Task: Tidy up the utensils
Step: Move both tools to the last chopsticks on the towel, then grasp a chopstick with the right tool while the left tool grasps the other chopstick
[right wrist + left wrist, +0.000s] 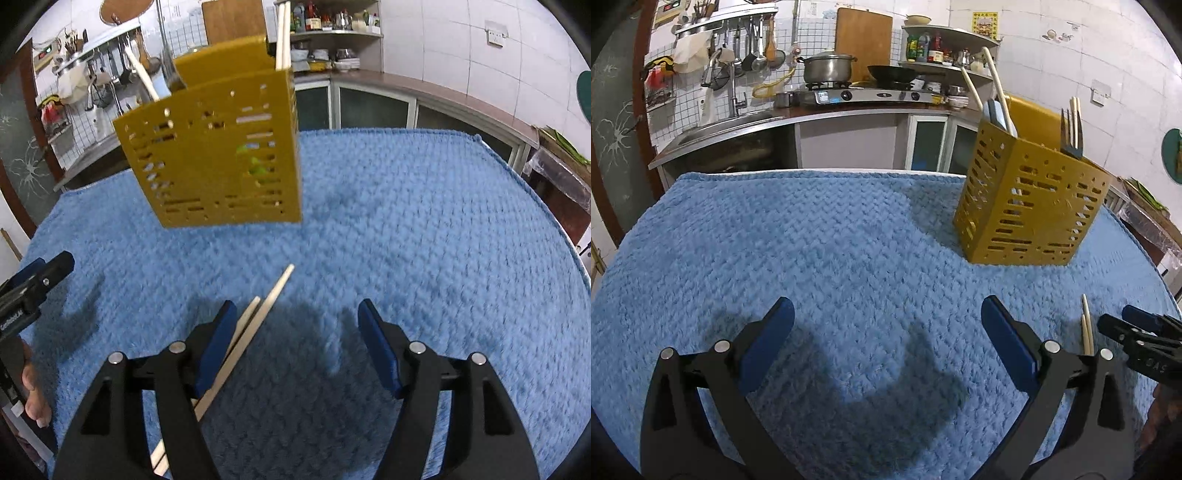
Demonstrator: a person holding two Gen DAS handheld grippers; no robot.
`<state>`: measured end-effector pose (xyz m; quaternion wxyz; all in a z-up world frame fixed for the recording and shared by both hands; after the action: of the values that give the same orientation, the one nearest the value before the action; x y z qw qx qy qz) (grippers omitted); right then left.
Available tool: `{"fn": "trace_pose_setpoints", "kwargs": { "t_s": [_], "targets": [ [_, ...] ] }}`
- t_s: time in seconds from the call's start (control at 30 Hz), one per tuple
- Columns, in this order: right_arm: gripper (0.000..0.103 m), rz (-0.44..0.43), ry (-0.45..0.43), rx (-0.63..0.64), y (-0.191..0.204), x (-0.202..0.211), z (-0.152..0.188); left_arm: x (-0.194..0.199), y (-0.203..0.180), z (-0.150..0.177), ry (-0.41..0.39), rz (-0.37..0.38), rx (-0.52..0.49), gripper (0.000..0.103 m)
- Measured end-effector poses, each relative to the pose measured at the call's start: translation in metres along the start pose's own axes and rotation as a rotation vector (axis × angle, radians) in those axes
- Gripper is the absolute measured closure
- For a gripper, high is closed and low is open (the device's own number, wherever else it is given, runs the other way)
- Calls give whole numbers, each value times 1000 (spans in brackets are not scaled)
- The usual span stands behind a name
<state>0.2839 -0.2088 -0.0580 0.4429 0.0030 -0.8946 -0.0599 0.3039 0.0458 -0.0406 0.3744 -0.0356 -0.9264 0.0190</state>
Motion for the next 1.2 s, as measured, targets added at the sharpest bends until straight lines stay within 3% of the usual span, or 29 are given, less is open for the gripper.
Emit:
{"fn": "trace_pose_setpoints", "kwargs": {
  "t_s": [0.13, 0.23, 0.3, 0.33, 0.63, 0.73, 0.8, 0.93, 1.03, 1.2],
  "targets": [
    [39, 32, 20, 15, 8, -6, 0, 1, -7, 3, -1, 7, -33, 5],
    [51, 32, 25, 8, 13, -9, 1, 3, -12, 4, -9, 9, -53, 5],
    [68, 46, 26, 6, 14, -9, 0, 3, -14, 4, -5, 13, -62, 5],
    [70, 31, 34, 5, 15, -10, 0, 3, -15, 4, 1, 18, -66, 5],
    [73, 60, 91, -2, 27, -22, -7, 1, -13, 5, 31, 27, -59, 5],
    [79, 80, 118, -10, 32, -31, -18, -2, -16, 5, 61, 36, -65, 5],
    [91, 69, 136, -16, 33, -35, -25, -4, -19, 5, 77, 41, -71, 5],
    [97, 22, 153, -1, 32, -37, -31, -1, -27, 4, 113, 71, -53, 5],
    [97, -37, 150, -18, 17, -31, -30, 4, -42, 5, 145, 128, -43, 5],
    [97, -12, 136, -28, -20, -21, -25, 5, -84, 10, 178, 157, -112, 6]
  ]
}}
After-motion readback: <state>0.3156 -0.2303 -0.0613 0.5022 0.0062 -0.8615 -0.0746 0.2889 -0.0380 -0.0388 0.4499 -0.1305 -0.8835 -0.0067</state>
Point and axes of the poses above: each gripper's, at about its wrist camera, not at the fingertips, and x roughly against the way its jaws point, y to its left, z to its underside, the point moved 4 cm from there along -x, roughly the way its jaws point, and after that the axes turned 5 degrees about y, right-handed, at the moved point
